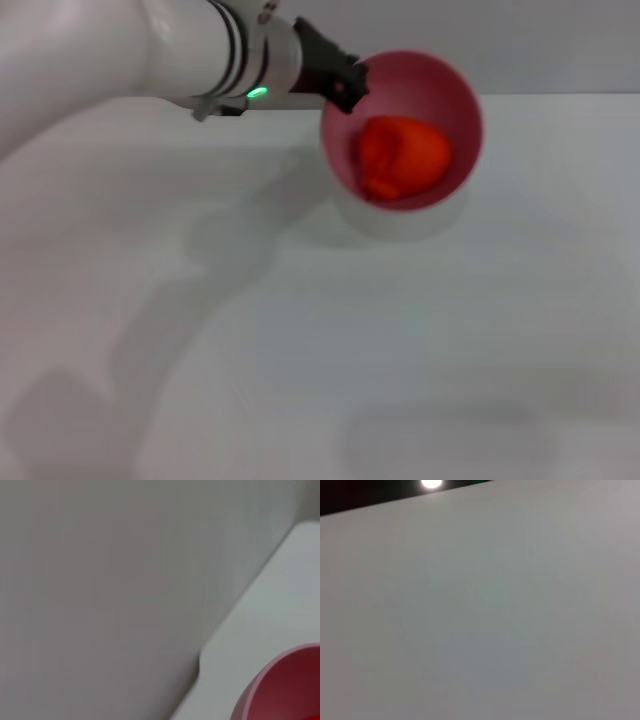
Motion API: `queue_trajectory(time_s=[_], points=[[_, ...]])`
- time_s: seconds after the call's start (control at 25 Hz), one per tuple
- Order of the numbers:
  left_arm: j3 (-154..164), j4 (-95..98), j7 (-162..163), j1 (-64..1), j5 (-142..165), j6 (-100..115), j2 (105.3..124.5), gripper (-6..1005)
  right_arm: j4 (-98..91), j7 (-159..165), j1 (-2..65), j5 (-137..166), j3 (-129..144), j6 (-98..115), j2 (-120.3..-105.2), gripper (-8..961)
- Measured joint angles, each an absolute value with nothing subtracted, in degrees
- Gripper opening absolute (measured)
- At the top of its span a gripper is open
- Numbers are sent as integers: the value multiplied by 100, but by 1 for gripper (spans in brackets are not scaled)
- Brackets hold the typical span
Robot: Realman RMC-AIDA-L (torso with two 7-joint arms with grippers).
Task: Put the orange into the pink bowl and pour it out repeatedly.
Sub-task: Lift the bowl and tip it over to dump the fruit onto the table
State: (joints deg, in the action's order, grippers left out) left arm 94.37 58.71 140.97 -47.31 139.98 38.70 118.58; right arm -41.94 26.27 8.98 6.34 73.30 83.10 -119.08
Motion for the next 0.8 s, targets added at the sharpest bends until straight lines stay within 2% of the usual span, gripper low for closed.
queue_trajectory(time_s=[0.52, 0.8], points=[[11679, 6259, 14059, -3387, 13947, -457, 11834, 59, -3583, 2487, 829, 95, 7144, 8710, -11901, 484], [12775, 5524, 14053, -3241, 13975, -2918, 11857, 59, -3581, 2487, 876, 116, 7144, 8691, -11832, 482]])
